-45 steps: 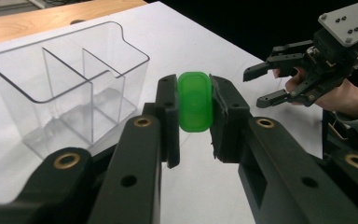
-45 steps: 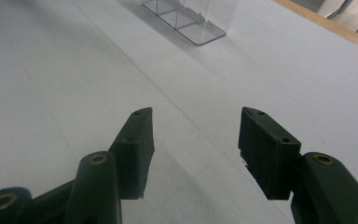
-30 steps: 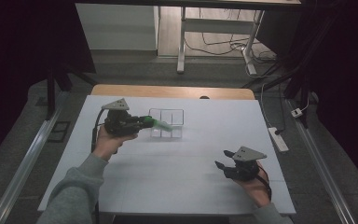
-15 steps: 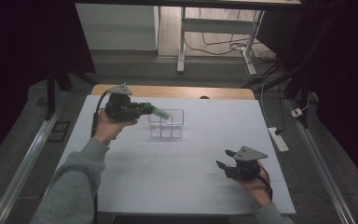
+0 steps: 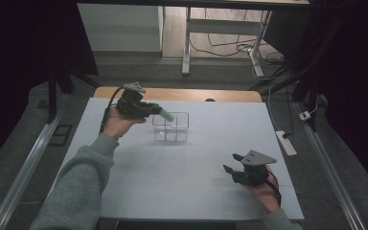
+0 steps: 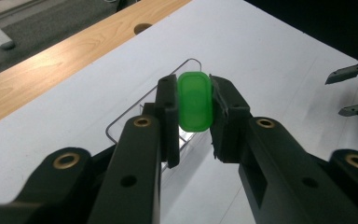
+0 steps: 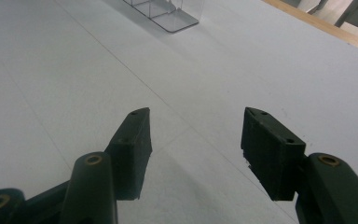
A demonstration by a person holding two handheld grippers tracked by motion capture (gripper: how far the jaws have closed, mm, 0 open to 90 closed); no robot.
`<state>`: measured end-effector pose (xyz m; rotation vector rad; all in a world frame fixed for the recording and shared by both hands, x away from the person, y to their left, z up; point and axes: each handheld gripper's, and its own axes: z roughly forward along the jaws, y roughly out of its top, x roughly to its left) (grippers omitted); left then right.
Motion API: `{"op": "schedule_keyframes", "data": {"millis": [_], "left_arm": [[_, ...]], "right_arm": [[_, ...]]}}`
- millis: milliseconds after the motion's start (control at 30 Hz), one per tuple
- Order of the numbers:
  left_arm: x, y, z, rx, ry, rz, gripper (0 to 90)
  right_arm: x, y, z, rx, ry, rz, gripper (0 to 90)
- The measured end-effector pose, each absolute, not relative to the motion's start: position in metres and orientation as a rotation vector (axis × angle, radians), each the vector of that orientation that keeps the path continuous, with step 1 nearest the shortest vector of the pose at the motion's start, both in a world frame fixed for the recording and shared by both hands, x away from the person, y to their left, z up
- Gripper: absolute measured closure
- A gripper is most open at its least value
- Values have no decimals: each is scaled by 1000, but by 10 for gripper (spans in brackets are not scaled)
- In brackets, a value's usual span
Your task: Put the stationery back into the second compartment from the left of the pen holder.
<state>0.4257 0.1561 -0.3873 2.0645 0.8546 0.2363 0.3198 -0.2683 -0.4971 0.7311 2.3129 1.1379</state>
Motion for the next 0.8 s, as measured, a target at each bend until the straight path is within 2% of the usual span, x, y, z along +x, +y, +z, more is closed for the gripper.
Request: {"op": "schedule_keyframes", "data": {"millis": [367, 400, 467, 500, 600, 800], "left_arm": [[430, 153, -390, 2078, 854, 232, 737], [430, 152, -391, 2077, 852, 228, 700], [431, 150, -391, 2071, 861, 241, 516], [430, 150, -391, 2069, 864, 251, 516], [426, 150, -392, 2058, 857, 266, 415], [417, 156, -398, 2041, 838, 268, 407]], "right_arm": [[320, -267, -498, 729, 2319, 1124, 418], [320, -267, -498, 730, 2321, 1122, 417], [320, -267, -498, 732, 2322, 1117, 417], [320, -267, -498, 731, 2322, 1120, 417], [320, -267, -498, 733, 2322, 1115, 417], [322, -270, -499, 738, 2320, 1118, 415]]}}
